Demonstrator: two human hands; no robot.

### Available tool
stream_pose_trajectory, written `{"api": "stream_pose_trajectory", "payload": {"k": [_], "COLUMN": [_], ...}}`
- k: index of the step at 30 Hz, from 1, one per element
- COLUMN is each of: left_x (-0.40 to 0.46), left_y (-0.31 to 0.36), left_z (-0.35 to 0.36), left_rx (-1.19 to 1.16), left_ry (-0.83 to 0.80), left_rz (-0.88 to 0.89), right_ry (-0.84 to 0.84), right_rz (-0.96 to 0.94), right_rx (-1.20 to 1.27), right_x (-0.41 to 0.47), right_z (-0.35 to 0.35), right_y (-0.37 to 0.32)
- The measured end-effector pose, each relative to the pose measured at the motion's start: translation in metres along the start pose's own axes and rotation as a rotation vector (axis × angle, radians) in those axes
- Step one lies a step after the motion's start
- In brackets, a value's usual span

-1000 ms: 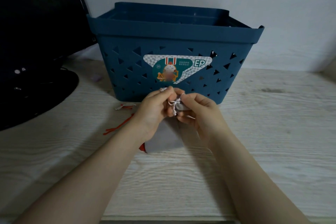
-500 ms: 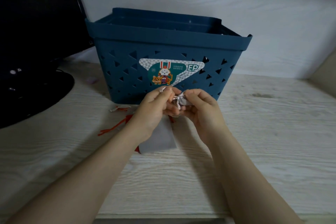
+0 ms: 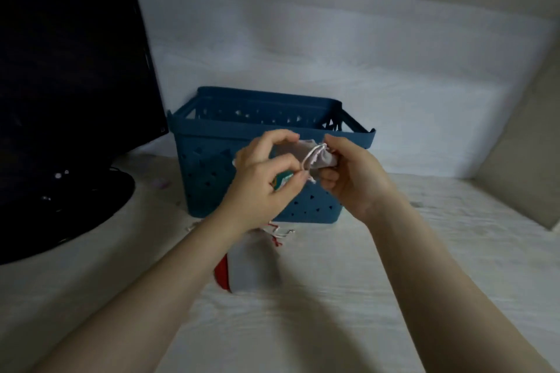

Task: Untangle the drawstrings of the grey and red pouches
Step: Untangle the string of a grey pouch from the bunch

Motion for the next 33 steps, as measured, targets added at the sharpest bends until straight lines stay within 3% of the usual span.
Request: {"api": "stream_pose_trajectory", "payload": {"k": [2, 5, 8, 13, 18, 22, 26, 29, 33], "left_x": [0.019, 0.050, 0.077, 0.112, 0.115, 0.103, 0.071, 0.032, -0.023], "left_y": [0.005, 0.009, 0.002, -0.013, -0.044, -0.049, -0.042, -0.042, -0.060], "left_z": [-0.004, -0.012, -0.014, -0.010, 0.002, -0.002, -0.011, -0.013, -0.009], "left_rx": [-0.177, -0.291, -0.236, -0.140, 0.130, 0.334, 0.423, 0.462, 0.386], "left_ry": [-0.136, -0.091, 0.022, 0.067, -0.094, -0.101, 0.057, -0.167, -0.520], "left_rz": [-0.032, -0.048, -0.133, -0.301, -0.418, -0.321, 0.109, 0.302, 0.117], "right_ry": [-0.016, -0.026, 0.063, 0.107, 0.201, 0.182, 0.122, 0.017, -0.025], "right_rz": [-0.012, -0.071, -0.232, -0.351, -0.305, -0.289, -0.254, -0.165, -0.036], "right_rx": [0.025, 0.110, 0.117, -0.123, -0.264, -0.327, -0.368, -0.374, -0.440], "right_x": [0.002, 0.010, 0.019, 0.031, 0.042, 0.043, 0.041, 0.037, 0.032], "right_z": [0.002, 0.006, 0.010, 0.009, -0.003, -0.008, -0.006, -0.003, 0.001], "right_y": [-0.017, -0.039, -0.057, -0.065, -0.048, -0.033, -0.021, 0.000, 0.043]}}
Point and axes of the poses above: each hand's wrist, its own x-axis towards the middle knuckle, its own z-axis out of the palm, y = z × x, the point moved 1 cm from there along x, towards the middle knuckle, and after that the axes turned 2 degrees about -y, right-handed, at the moved point
